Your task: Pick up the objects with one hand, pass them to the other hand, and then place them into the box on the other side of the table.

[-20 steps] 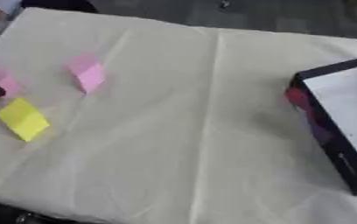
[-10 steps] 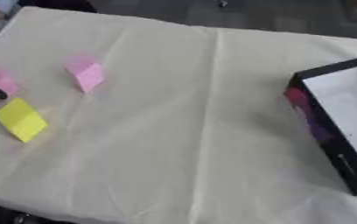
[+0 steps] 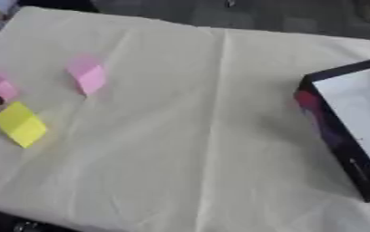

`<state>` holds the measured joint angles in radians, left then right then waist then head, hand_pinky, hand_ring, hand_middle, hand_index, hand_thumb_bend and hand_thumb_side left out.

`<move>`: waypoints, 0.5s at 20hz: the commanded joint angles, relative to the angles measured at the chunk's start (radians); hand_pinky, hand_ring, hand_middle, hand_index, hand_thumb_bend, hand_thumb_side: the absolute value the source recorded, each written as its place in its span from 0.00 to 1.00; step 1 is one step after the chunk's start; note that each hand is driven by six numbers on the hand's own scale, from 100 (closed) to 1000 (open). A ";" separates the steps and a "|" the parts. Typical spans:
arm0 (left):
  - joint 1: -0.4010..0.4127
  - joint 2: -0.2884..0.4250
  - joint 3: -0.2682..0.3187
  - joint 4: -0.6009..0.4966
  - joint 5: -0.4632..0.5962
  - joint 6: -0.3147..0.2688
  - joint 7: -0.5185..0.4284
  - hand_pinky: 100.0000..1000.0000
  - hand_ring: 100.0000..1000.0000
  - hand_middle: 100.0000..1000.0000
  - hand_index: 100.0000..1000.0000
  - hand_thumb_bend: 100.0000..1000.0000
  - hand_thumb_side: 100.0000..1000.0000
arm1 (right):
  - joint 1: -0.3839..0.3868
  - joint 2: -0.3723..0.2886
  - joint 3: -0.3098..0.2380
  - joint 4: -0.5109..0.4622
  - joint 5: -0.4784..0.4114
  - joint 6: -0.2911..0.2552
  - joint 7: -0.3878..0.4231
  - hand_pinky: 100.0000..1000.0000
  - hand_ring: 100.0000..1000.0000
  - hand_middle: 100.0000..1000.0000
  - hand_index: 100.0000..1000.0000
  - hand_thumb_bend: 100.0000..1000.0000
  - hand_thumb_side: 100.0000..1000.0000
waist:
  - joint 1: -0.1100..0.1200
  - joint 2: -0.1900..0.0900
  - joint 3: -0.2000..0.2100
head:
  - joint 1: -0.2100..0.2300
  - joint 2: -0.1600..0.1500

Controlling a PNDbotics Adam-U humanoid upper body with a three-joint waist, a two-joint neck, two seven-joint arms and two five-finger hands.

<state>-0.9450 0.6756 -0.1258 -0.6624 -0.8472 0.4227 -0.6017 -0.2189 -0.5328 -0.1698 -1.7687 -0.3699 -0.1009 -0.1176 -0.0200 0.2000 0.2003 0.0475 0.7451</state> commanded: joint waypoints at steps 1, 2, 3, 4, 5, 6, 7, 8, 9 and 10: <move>-0.021 0.020 0.007 -0.005 -0.017 0.003 -0.003 0.93 0.82 0.72 0.55 0.32 0.00 | -0.008 -0.017 -0.002 -0.013 0.005 -0.001 0.004 0.78 0.63 0.89 0.87 0.34 0.10 | -0.008 0.000 0.000 | 0.003 -0.008; -0.021 0.020 0.008 -0.005 -0.019 0.004 -0.002 0.93 0.81 0.71 0.54 0.31 0.00 | -0.008 -0.017 -0.002 -0.013 0.004 -0.001 0.004 0.78 0.63 0.89 0.87 0.34 0.10 | -0.008 0.000 0.001 | 0.002 -0.008; -0.021 0.019 0.008 -0.006 -0.019 0.004 -0.001 0.92 0.81 0.71 0.53 0.30 0.00 | -0.008 -0.017 -0.002 -0.014 0.003 -0.001 0.004 0.78 0.63 0.89 0.87 0.34 0.10 | -0.009 -0.001 0.001 | 0.001 -0.008; -0.021 0.019 0.007 -0.007 -0.019 0.003 -0.001 0.92 0.80 0.70 0.51 0.28 0.00 | -0.008 -0.017 -0.002 -0.014 0.003 -0.001 0.004 0.78 0.63 0.89 0.87 0.33 0.10 | -0.009 -0.001 0.001 | 0.000 -0.008; -0.021 0.019 0.006 -0.008 -0.019 0.003 -0.002 0.91 0.80 0.70 0.50 0.27 0.00 | -0.008 -0.018 -0.002 -0.014 0.002 -0.002 0.004 0.78 0.63 0.89 0.87 0.33 0.10 | -0.009 -0.002 0.001 | 0.000 -0.008; -0.021 0.019 0.006 -0.011 -0.017 0.002 -0.002 0.90 0.79 0.69 0.49 0.26 0.00 | -0.008 -0.018 -0.002 -0.014 0.001 -0.002 0.004 0.78 0.63 0.89 0.87 0.33 0.10 | -0.010 -0.003 0.002 | 0.000 -0.008; -0.021 0.019 0.005 -0.014 -0.014 0.001 -0.003 0.90 0.79 0.68 0.49 0.26 0.00 | -0.008 -0.018 -0.002 -0.015 0.000 -0.002 0.004 0.78 0.63 0.89 0.87 0.33 0.10 | -0.010 -0.003 0.002 | 0.000 -0.009; -0.021 0.020 0.004 -0.018 -0.012 0.001 -0.004 0.90 0.79 0.68 0.48 0.26 0.00 | -0.008 -0.019 -0.002 -0.015 0.000 -0.002 0.004 0.78 0.63 0.89 0.87 0.33 0.10 | -0.010 -0.004 0.003 | 0.001 -0.009; -0.021 0.021 0.003 -0.023 -0.009 0.001 -0.004 0.89 0.78 0.67 0.47 0.25 0.00 | -0.008 -0.019 -0.002 -0.015 -0.001 -0.002 0.004 0.78 0.63 0.89 0.87 0.33 0.10 | -0.011 -0.005 0.003 | 0.001 -0.008; -0.021 0.023 0.002 -0.029 -0.007 0.002 -0.003 0.89 0.78 0.67 0.46 0.25 0.00 | -0.009 -0.019 -0.001 -0.015 -0.002 -0.002 0.004 0.78 0.63 0.89 0.87 0.33 0.10 | -0.011 -0.006 0.004 | 0.000 -0.007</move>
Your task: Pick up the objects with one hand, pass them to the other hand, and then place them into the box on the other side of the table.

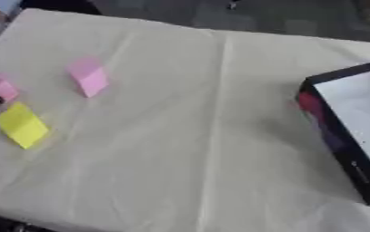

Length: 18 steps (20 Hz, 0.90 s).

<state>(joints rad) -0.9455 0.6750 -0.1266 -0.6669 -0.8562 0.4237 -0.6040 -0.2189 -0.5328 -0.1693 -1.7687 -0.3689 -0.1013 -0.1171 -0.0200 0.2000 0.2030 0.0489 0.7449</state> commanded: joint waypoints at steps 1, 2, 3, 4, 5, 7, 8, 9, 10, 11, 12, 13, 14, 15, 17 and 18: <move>-0.020 0.025 0.002 -0.033 0.004 0.003 0.003 0.89 0.77 0.66 0.45 0.25 0.00 | -0.009 -0.020 -0.001 -0.015 -0.003 -0.002 0.005 0.78 0.63 0.89 0.87 0.33 0.10 | -0.011 -0.006 0.002 | -0.002 -0.005; -0.020 0.027 0.001 -0.042 0.006 0.006 0.007 0.89 0.77 0.65 0.44 0.25 0.00 | -0.009 -0.020 0.000 -0.015 -0.004 -0.002 0.005 0.78 0.63 0.89 0.87 0.32 0.10 | -0.010 -0.007 0.003 | -0.003 -0.004; -0.019 0.029 0.000 -0.053 0.010 0.009 0.010 0.88 0.76 0.65 0.44 0.25 0.00 | -0.009 -0.021 0.001 -0.016 -0.005 -0.002 0.006 0.78 0.63 0.89 0.87 0.32 0.10 | -0.010 -0.008 0.004 | -0.004 -0.003; -0.018 0.031 0.001 -0.066 0.018 0.011 0.012 0.88 0.76 0.65 0.44 0.24 0.00 | -0.010 -0.021 0.001 -0.016 -0.005 -0.002 0.007 0.78 0.63 0.89 0.87 0.32 0.10 | -0.010 -0.009 0.004 | -0.006 -0.003; -0.016 0.034 0.000 -0.082 0.027 0.014 0.014 0.88 0.75 0.64 0.44 0.24 0.00 | -0.011 -0.022 0.002 -0.017 -0.007 -0.002 0.007 0.78 0.63 0.89 0.87 0.31 0.10 | -0.011 -0.010 0.004 | -0.010 -0.003; -0.011 0.045 -0.012 -0.133 0.029 0.015 0.027 0.87 0.75 0.64 0.43 0.25 0.00 | -0.013 -0.025 0.003 -0.021 -0.011 -0.003 0.008 0.78 0.63 0.89 0.87 0.31 0.11 | -0.011 -0.011 0.004 | -0.019 -0.003; -0.007 0.048 -0.018 -0.164 0.028 0.014 0.032 0.87 0.75 0.63 0.43 0.24 0.00 | -0.015 -0.027 0.005 -0.023 -0.017 -0.002 0.008 0.78 0.63 0.89 0.87 0.31 0.11 | -0.012 -0.012 0.004 | -0.023 -0.002; -0.004 0.048 -0.019 -0.200 0.033 0.014 0.035 0.87 0.74 0.62 0.42 0.23 0.00 | -0.020 -0.028 0.007 -0.026 -0.025 -0.001 0.009 0.78 0.63 0.89 0.87 0.31 0.11 | -0.013 -0.013 0.005 | -0.026 -0.001; 0.000 0.046 -0.019 -0.237 0.045 0.017 0.039 0.86 0.73 0.62 0.42 0.22 0.00 | -0.027 -0.030 0.010 -0.030 -0.033 0.000 0.011 0.78 0.64 0.89 0.87 0.32 0.10 | -0.014 -0.014 0.005 | -0.029 0.000; 0.005 0.044 -0.018 -0.279 0.063 0.023 0.045 0.85 0.72 0.60 0.41 0.19 0.00 | -0.038 -0.033 0.016 -0.037 -0.040 0.002 0.014 0.78 0.64 0.89 0.87 0.32 0.09 | -0.015 -0.015 0.006 | -0.033 0.002; 0.010 0.043 -0.018 -0.318 0.084 0.030 0.052 0.85 0.71 0.60 0.40 0.17 0.00 | -0.050 -0.038 0.022 -0.044 -0.046 0.005 0.019 0.78 0.64 0.89 0.87 0.32 0.08 | -0.017 -0.016 0.006 | -0.036 0.004; 0.016 0.042 -0.019 -0.355 0.110 0.036 0.060 0.85 0.70 0.59 0.40 0.16 0.00 | -0.064 -0.046 0.029 -0.053 -0.051 0.009 0.025 0.78 0.65 0.89 0.87 0.32 0.07 | -0.017 -0.017 0.007 | -0.038 0.005; 0.022 0.043 -0.021 -0.391 0.140 0.039 0.068 0.84 0.69 0.59 0.39 0.15 0.00 | -0.079 -0.056 0.037 -0.066 -0.056 0.013 0.032 0.78 0.65 0.89 0.87 0.33 0.07 | -0.018 -0.018 0.007 | -0.042 0.005; 0.029 0.044 -0.023 -0.423 0.170 0.042 0.078 0.84 0.69 0.58 0.39 0.14 0.00 | -0.095 -0.068 0.046 -0.079 -0.060 0.017 0.040 0.78 0.65 0.89 0.87 0.34 0.06 | -0.018 -0.020 0.007 | -0.046 0.005; 0.044 0.044 -0.028 -0.483 0.235 0.037 0.104 0.83 0.66 0.57 0.38 0.12 0.00 | -0.132 -0.098 0.067 -0.108 -0.057 0.034 0.057 0.78 0.65 0.89 0.87 0.30 0.03 | -0.020 -0.023 0.008 | -0.059 0.007; 0.052 0.042 -0.029 -0.508 0.274 0.027 0.121 0.83 0.65 0.56 0.37 0.11 0.01 | -0.152 -0.114 0.083 -0.122 -0.045 0.056 0.073 0.78 0.66 0.89 0.87 0.27 0.01 | -0.021 -0.025 0.009 | -0.068 0.008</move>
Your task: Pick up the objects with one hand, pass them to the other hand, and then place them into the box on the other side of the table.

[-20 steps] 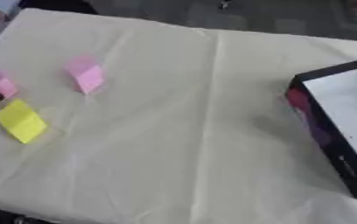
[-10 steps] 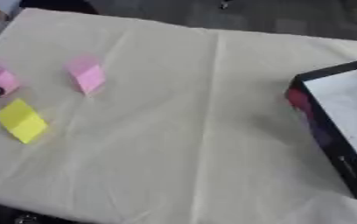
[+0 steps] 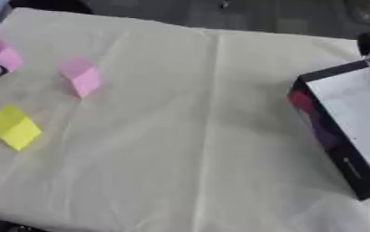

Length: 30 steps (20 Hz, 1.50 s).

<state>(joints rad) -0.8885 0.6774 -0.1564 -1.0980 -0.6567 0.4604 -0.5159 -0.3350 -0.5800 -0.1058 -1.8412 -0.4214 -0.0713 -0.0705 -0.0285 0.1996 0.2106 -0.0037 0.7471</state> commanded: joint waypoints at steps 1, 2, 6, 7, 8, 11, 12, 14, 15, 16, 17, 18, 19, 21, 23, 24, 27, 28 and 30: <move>0.003 0.038 -0.002 -0.095 0.107 -0.018 0.049 0.83 0.65 0.55 0.37 0.11 0.01 | -0.057 -0.079 0.036 -0.062 0.022 0.056 0.048 0.78 0.66 0.89 0.86 0.25 0.01 | -0.014 -0.027 0.001 | -0.022 0.006; 0.010 0.035 -0.007 -0.112 0.134 -0.026 0.065 0.82 0.64 0.55 0.36 0.11 0.01 | -0.080 -0.091 0.052 -0.076 0.033 0.089 0.071 0.78 0.66 0.89 0.86 0.32 0.01 | -0.015 -0.029 0.001 | -0.028 0.007; 0.036 0.017 -0.031 -0.170 0.207 -0.058 0.097 0.81 0.62 0.54 0.35 0.11 0.01 | -0.183 -0.132 0.124 -0.134 0.033 0.170 0.148 0.78 0.66 0.89 0.86 0.34 0.01 | -0.019 -0.038 0.000 | -0.047 0.012; 0.042 0.010 -0.036 -0.186 0.217 -0.063 0.104 0.81 0.61 0.53 0.35 0.12 0.01 | -0.216 -0.141 0.145 -0.146 0.029 0.178 0.164 0.78 0.67 0.89 0.86 0.36 0.03 | -0.020 -0.041 0.000 | -0.051 0.014; 0.049 0.004 -0.040 -0.203 0.225 -0.067 0.112 0.81 0.61 0.53 0.34 0.12 0.01 | -0.250 -0.147 0.164 -0.153 0.026 0.187 0.180 0.78 0.67 0.89 0.86 0.37 0.04 | -0.022 -0.044 -0.001 | -0.054 0.016; 0.066 -0.022 -0.049 -0.252 0.239 -0.085 0.139 0.79 0.58 0.51 0.33 0.10 0.02 | -0.337 -0.146 0.199 -0.157 0.021 0.201 0.211 0.79 0.68 0.89 0.87 0.24 0.16 | -0.023 -0.051 0.000 | -0.066 0.020; 0.074 -0.035 -0.051 -0.269 0.246 -0.099 0.151 0.78 0.57 0.51 0.33 0.10 0.02 | -0.364 -0.146 0.210 -0.153 0.022 0.206 0.219 0.79 0.68 0.89 0.87 0.26 0.16 | -0.023 -0.053 0.001 | -0.071 0.021; 0.090 -0.057 -0.058 -0.297 0.262 -0.132 0.172 0.77 0.56 0.50 0.33 0.09 0.03 | -0.422 -0.146 0.238 -0.144 0.037 0.220 0.244 0.79 0.70 0.89 0.88 0.33 0.16 | -0.025 -0.058 0.001 | -0.076 0.023; 0.098 -0.071 -0.063 -0.306 0.273 -0.148 0.181 0.77 0.55 0.49 0.32 0.09 0.03 | -0.454 -0.144 0.258 -0.138 0.055 0.225 0.268 0.80 0.70 0.90 0.88 0.37 0.16 | -0.025 -0.060 0.000 | -0.078 0.023; 0.105 -0.085 -0.067 -0.310 0.280 -0.160 0.191 0.77 0.55 0.49 0.32 0.08 0.03 | -0.483 -0.138 0.278 -0.131 0.077 0.230 0.295 0.80 0.71 0.90 0.88 0.40 0.17 | -0.026 -0.063 -0.001 | -0.079 0.023; 0.111 -0.100 -0.070 -0.313 0.291 -0.169 0.204 0.77 0.54 0.49 0.32 0.08 0.03 | -0.511 -0.127 0.299 -0.122 0.102 0.236 0.327 0.80 0.71 0.90 0.88 0.43 0.17 | -0.027 -0.065 -0.002 | -0.081 0.023; 0.115 -0.114 -0.075 -0.316 0.294 -0.177 0.217 0.77 0.54 0.49 0.32 0.08 0.03 | -0.535 -0.111 0.320 -0.111 0.124 0.242 0.358 0.80 0.71 0.90 0.88 0.44 0.17 | -0.029 -0.067 -0.004 | -0.084 0.023; 0.118 -0.126 -0.081 -0.319 0.291 -0.184 0.231 0.76 0.54 0.49 0.31 0.08 0.03 | -0.557 -0.092 0.338 -0.098 0.142 0.247 0.386 0.80 0.71 0.90 0.88 0.46 0.17 | -0.030 -0.069 -0.005 | -0.085 0.023; 0.123 -0.154 -0.094 -0.322 0.281 -0.198 0.262 0.76 0.54 0.48 0.31 0.08 0.03 | -0.595 -0.051 0.372 -0.075 0.177 0.249 0.439 0.80 0.72 0.89 0.88 0.48 0.17 | -0.030 -0.072 -0.007 | -0.088 0.023; 0.129 -0.180 -0.105 -0.323 0.274 -0.215 0.293 0.76 0.54 0.48 0.31 0.08 0.03 | -0.628 -0.010 0.399 -0.055 0.209 0.245 0.481 0.80 0.72 0.89 0.88 0.49 0.17 | -0.030 -0.073 -0.008 | -0.095 0.023; 0.133 -0.194 -0.110 -0.323 0.268 -0.224 0.306 0.76 0.53 0.48 0.31 0.08 0.02 | -0.641 0.009 0.411 -0.045 0.223 0.243 0.500 0.80 0.72 0.89 0.88 0.50 0.18 | -0.031 -0.074 -0.008 | -0.100 0.023; 0.144 -0.235 -0.118 -0.327 0.240 -0.247 0.340 0.76 0.53 0.47 0.30 0.08 0.01 | -0.673 0.066 0.443 -0.020 0.258 0.237 0.545 0.80 0.72 0.89 0.88 0.52 0.18 | -0.033 -0.075 -0.009 | -0.109 0.023; 0.147 -0.247 -0.122 -0.330 0.226 -0.255 0.351 0.76 0.53 0.47 0.30 0.09 0.01 | -0.683 0.084 0.453 -0.015 0.268 0.235 0.557 0.80 0.72 0.89 0.88 0.52 0.17 | -0.034 -0.076 -0.010 | -0.111 0.023; 0.154 -0.271 -0.126 -0.337 0.200 -0.269 0.368 0.75 0.52 0.47 0.30 0.09 0.01 | -0.700 0.116 0.472 -0.009 0.288 0.233 0.579 0.80 0.72 0.89 0.88 0.54 0.17 | -0.036 -0.077 -0.010 | -0.116 0.023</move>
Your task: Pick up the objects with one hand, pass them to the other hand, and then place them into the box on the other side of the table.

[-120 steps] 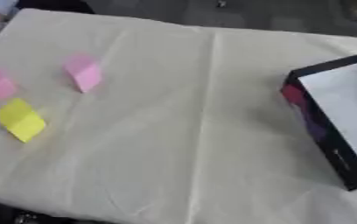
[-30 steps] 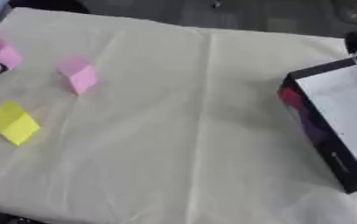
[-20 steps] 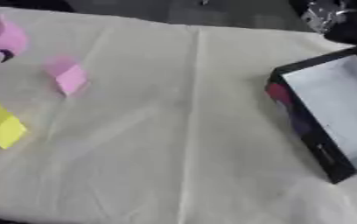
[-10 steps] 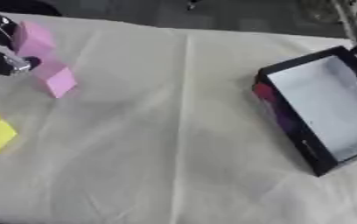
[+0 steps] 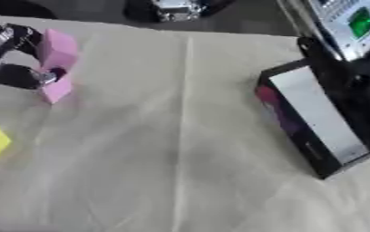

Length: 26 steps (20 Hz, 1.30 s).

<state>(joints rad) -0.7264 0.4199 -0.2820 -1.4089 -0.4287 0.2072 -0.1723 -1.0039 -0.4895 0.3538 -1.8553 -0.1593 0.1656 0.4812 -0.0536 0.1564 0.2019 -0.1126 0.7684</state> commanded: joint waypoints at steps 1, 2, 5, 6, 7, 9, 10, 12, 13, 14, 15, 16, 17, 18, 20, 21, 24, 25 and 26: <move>-0.003 -0.027 -0.002 -0.030 -0.038 -0.021 0.034 0.75 0.52 0.47 0.30 0.08 0.01 | -0.038 0.041 0.022 0.008 0.037 -0.004 0.039 0.80 0.72 0.89 0.88 0.55 0.17 | -0.012 -0.034 -0.001 | -0.010 0.002; 0.003 -0.038 -0.002 -0.032 -0.046 -0.025 0.042 0.75 0.52 0.46 0.30 0.08 0.01 | -0.044 0.055 0.031 0.011 0.047 -0.005 0.049 0.80 0.72 0.89 0.88 0.55 0.18 | -0.012 -0.034 -0.001 | -0.011 0.002; 0.014 -0.062 -0.005 -0.039 -0.064 -0.033 0.056 0.75 0.52 0.46 0.30 0.09 0.01 | -0.056 0.087 0.054 0.016 0.076 -0.007 0.076 0.80 0.73 0.89 0.89 0.55 0.19 | -0.014 -0.034 -0.001 | -0.014 0.002; 0.018 -0.070 -0.005 -0.041 -0.070 -0.035 0.062 0.75 0.52 0.46 0.30 0.09 0.01 | -0.059 0.097 0.062 0.017 0.085 -0.008 0.087 0.80 0.73 0.89 0.89 0.55 0.20 | -0.014 -0.034 -0.001 | -0.016 0.002; 0.021 -0.079 -0.006 -0.044 -0.074 -0.037 0.067 0.75 0.51 0.46 0.30 0.09 0.01 | -0.062 0.105 0.070 0.017 0.094 -0.009 0.097 0.80 0.73 0.89 0.89 0.55 0.20 | -0.014 -0.034 -0.001 | -0.018 0.002; 0.025 -0.092 -0.008 -0.050 -0.080 -0.042 0.076 0.75 0.51 0.45 0.29 0.09 0.01 | -0.067 0.119 0.084 0.018 0.108 -0.011 0.118 0.80 0.73 0.89 0.89 0.54 0.21 | -0.015 -0.033 0.000 | -0.021 0.002; 0.028 -0.097 -0.010 -0.053 -0.083 -0.045 0.079 0.75 0.51 0.45 0.29 0.09 0.01 | -0.069 0.125 0.090 0.019 0.115 -0.012 0.128 0.80 0.73 0.89 0.89 0.54 0.21 | -0.015 -0.033 0.000 | -0.021 0.002; 0.031 -0.105 -0.012 -0.061 -0.086 -0.048 0.081 0.74 0.51 0.45 0.29 0.09 0.01 | -0.070 0.136 0.098 0.021 0.130 -0.014 0.139 0.80 0.73 0.89 0.89 0.54 0.21 | -0.015 -0.033 0.000 | -0.023 0.002; 0.034 -0.109 -0.015 -0.067 -0.088 -0.051 0.082 0.74 0.51 0.45 0.29 0.08 0.00 | -0.070 0.142 0.102 0.025 0.137 -0.014 0.142 0.80 0.73 0.89 0.89 0.53 0.19 | -0.015 -0.032 0.001 | -0.025 0.002; 0.037 -0.113 -0.017 -0.074 -0.090 -0.052 0.082 0.74 0.51 0.45 0.29 0.08 0.00 | -0.070 0.148 0.106 0.030 0.144 -0.013 0.142 0.80 0.73 0.88 0.89 0.52 0.18 | -0.015 -0.032 0.002 | -0.027 0.002; 0.041 -0.115 -0.019 -0.082 -0.091 -0.053 0.082 0.74 0.51 0.45 0.29 0.08 0.00 | -0.070 0.152 0.110 0.034 0.150 -0.013 0.141 0.80 0.72 0.88 0.88 0.51 0.18 | -0.014 -0.031 0.002 | -0.028 0.002; 0.046 -0.117 -0.020 -0.090 -0.091 -0.053 0.083 0.74 0.51 0.45 0.29 0.08 0.00 | -0.069 0.154 0.114 0.037 0.157 -0.013 0.138 0.80 0.72 0.88 0.88 0.50 0.18 | -0.014 -0.031 0.003 | -0.030 0.002; 0.050 -0.118 -0.021 -0.098 -0.091 -0.053 0.083 0.74 0.51 0.45 0.29 0.08 0.00 | -0.068 0.156 0.117 0.041 0.164 -0.013 0.135 0.80 0.72 0.87 0.88 0.50 0.17 | -0.014 -0.030 0.004 | -0.030 0.002; 0.055 -0.118 -0.021 -0.105 -0.091 -0.051 0.085 0.74 0.51 0.45 0.29 0.08 0.00 | -0.066 0.157 0.119 0.046 0.170 -0.012 0.132 0.80 0.72 0.87 0.88 0.49 0.16 | -0.014 -0.030 0.004 | -0.030 0.002; 0.062 -0.116 -0.021 -0.118 -0.090 -0.047 0.086 0.74 0.51 0.44 0.29 0.08 0.00 | -0.061 0.158 0.123 0.057 0.184 -0.009 0.124 0.79 0.72 0.87 0.87 0.47 0.14 | -0.014 -0.030 0.005 | -0.030 0.002; 0.066 -0.114 -0.022 -0.126 -0.090 -0.045 0.087 0.74 0.51 0.44 0.29 0.08 0.00 | -0.059 0.159 0.125 0.063 0.193 -0.008 0.120 0.80 0.72 0.87 0.87 0.47 0.13 | -0.014 -0.030 0.005 | -0.031 0.002; 0.078 -0.109 -0.024 -0.148 -0.084 -0.042 0.086 0.74 0.51 0.44 0.29 0.09 0.00 | -0.055 0.161 0.129 0.079 0.223 -0.020 0.105 0.80 0.72 0.86 0.87 0.45 0.12 | -0.013 -0.029 0.006 | -0.033 0.002; 0.083 -0.107 -0.024 -0.156 -0.083 -0.042 0.086 0.74 0.51 0.44 0.29 0.09 0.00 | -0.052 0.162 0.131 0.085 0.231 -0.024 0.103 0.80 0.72 0.86 0.87 0.45 0.12 | -0.012 -0.028 0.007 | -0.034 0.002; 0.087 -0.105 -0.025 -0.164 -0.083 -0.041 0.087 0.74 0.51 0.44 0.29 0.09 0.00 | -0.050 0.163 0.133 0.092 0.238 -0.028 0.101 0.80 0.72 0.86 0.87 0.45 0.11 | -0.012 -0.028 0.007 | -0.035 0.002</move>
<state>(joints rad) -0.6276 0.2978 -0.3064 -1.5437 -0.5122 0.1641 -0.0882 -1.0390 -0.3214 0.4919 -1.7648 0.0658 0.1424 0.5887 -0.0621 0.1561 0.2080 -0.1443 0.7712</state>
